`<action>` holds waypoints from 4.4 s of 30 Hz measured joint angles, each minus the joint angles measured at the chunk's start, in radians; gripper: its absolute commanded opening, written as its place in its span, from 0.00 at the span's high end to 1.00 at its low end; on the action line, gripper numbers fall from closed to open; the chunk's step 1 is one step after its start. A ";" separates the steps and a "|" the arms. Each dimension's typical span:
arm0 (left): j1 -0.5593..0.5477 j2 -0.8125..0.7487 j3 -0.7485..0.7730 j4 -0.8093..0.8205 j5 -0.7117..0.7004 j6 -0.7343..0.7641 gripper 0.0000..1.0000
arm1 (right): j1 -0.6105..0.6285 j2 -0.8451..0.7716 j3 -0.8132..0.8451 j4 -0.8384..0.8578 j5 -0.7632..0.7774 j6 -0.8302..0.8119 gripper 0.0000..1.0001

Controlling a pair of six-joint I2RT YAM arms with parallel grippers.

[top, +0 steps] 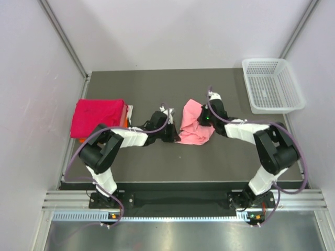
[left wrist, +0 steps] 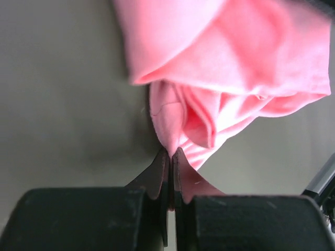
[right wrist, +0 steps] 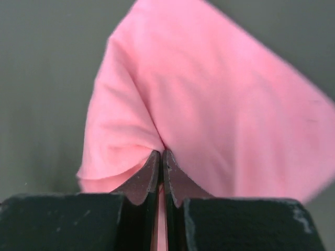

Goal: Fold and stack the t-shirts
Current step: Flatten the tshirt out

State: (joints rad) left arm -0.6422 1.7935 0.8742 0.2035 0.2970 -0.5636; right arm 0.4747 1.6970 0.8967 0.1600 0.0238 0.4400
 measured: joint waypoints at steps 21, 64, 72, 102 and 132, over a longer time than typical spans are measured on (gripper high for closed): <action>0.303 -0.513 -0.360 0.034 -0.192 -0.146 1.00 | -0.074 -0.369 -0.265 0.110 0.312 0.066 0.30; 0.040 -0.405 -0.262 -0.044 -0.438 -0.111 1.00 | 0.262 0.286 0.545 -0.333 0.008 -0.366 0.40; 0.042 -0.410 -0.262 -0.051 -0.447 -0.115 1.00 | 0.262 0.328 0.545 -0.360 0.034 -0.367 1.00; 0.419 -0.576 0.775 -0.789 -0.489 -0.062 1.00 | -0.576 -0.587 0.378 -0.543 -0.105 0.103 1.00; 0.419 -0.962 0.512 -0.776 -0.365 -0.168 1.00 | -0.583 -1.121 0.149 -0.605 -0.056 0.127 1.00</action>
State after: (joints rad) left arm -0.2230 0.8310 1.3861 -0.5720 -0.0681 -0.7319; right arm -0.1078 0.5758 1.0458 -0.4450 -0.0319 0.5667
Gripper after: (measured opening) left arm 0.034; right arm 0.017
